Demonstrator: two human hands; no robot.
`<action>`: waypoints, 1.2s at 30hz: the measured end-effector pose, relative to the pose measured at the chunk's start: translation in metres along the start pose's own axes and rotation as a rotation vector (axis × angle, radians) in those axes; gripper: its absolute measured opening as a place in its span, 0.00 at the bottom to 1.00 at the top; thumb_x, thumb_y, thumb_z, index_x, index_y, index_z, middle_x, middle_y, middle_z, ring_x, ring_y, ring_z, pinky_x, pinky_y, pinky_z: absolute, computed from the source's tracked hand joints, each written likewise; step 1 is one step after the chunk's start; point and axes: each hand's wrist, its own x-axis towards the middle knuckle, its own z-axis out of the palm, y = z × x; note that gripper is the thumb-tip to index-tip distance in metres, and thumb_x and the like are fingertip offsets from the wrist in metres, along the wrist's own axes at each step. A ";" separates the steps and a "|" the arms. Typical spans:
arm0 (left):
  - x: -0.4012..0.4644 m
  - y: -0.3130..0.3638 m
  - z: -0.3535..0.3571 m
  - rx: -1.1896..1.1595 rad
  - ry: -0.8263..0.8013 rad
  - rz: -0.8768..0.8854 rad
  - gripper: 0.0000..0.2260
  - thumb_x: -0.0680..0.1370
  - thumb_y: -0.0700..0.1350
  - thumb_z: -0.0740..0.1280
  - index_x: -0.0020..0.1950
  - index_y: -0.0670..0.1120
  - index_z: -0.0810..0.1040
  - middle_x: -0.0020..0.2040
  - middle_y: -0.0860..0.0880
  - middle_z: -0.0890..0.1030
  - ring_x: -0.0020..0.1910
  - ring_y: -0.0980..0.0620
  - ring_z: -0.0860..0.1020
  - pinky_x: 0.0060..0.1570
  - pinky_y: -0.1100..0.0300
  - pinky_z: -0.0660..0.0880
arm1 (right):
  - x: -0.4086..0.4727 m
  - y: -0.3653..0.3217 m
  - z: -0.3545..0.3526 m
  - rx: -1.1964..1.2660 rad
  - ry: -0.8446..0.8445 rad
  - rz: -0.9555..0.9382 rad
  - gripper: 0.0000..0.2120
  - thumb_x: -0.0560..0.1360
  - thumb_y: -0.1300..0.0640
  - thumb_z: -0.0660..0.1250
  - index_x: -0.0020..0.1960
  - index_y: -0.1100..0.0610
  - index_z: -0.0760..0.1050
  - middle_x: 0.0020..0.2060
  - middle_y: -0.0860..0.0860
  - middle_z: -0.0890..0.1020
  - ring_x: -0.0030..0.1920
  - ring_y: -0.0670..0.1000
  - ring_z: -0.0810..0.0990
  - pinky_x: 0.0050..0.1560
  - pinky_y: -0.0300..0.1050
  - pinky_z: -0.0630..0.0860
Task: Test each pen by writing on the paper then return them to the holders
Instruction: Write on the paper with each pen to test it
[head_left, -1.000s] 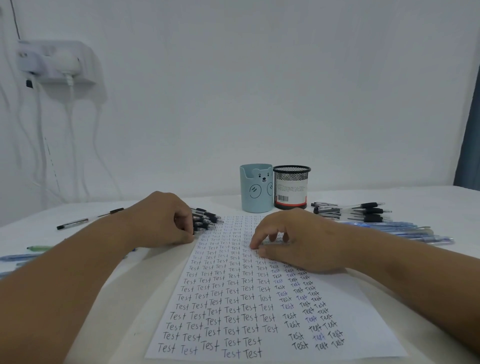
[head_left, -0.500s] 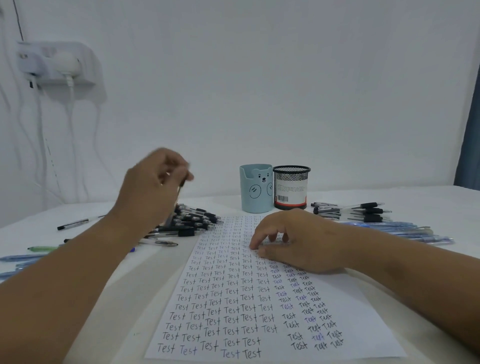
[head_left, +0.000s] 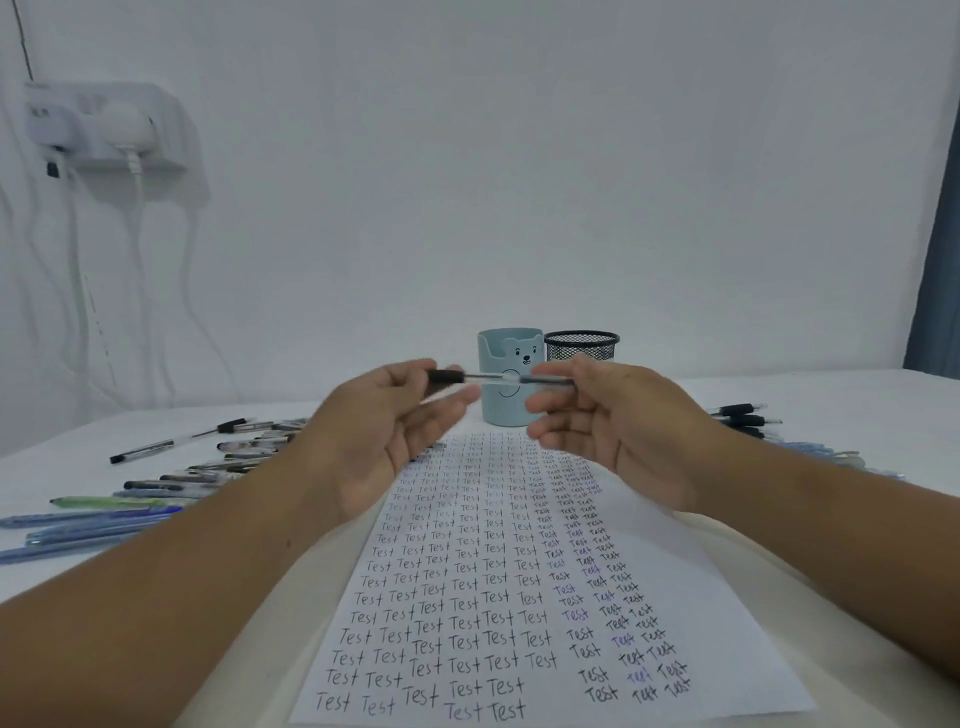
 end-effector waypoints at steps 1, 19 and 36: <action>0.000 -0.003 -0.001 0.157 -0.023 0.014 0.07 0.84 0.37 0.61 0.57 0.39 0.77 0.52 0.43 0.87 0.49 0.44 0.86 0.41 0.58 0.84 | 0.001 -0.002 -0.002 0.052 0.010 0.001 0.17 0.85 0.53 0.55 0.59 0.65 0.77 0.40 0.59 0.83 0.37 0.55 0.84 0.39 0.44 0.83; -0.012 -0.013 0.005 0.769 -0.134 0.156 0.05 0.77 0.37 0.72 0.50 0.44 0.82 0.44 0.48 0.88 0.52 0.47 0.84 0.59 0.47 0.77 | 0.004 -0.004 -0.011 0.056 -0.101 0.009 0.39 0.74 0.28 0.52 0.57 0.60 0.80 0.37 0.56 0.80 0.34 0.56 0.79 0.36 0.46 0.78; -0.008 -0.015 -0.009 1.405 -0.398 -0.015 0.16 0.70 0.66 0.73 0.57 0.68 0.79 0.64 0.66 0.73 0.65 0.61 0.70 0.69 0.57 0.66 | 0.003 0.011 -0.027 -0.691 0.060 0.010 0.17 0.75 0.58 0.72 0.31 0.56 0.70 0.26 0.56 0.75 0.22 0.49 0.67 0.21 0.34 0.62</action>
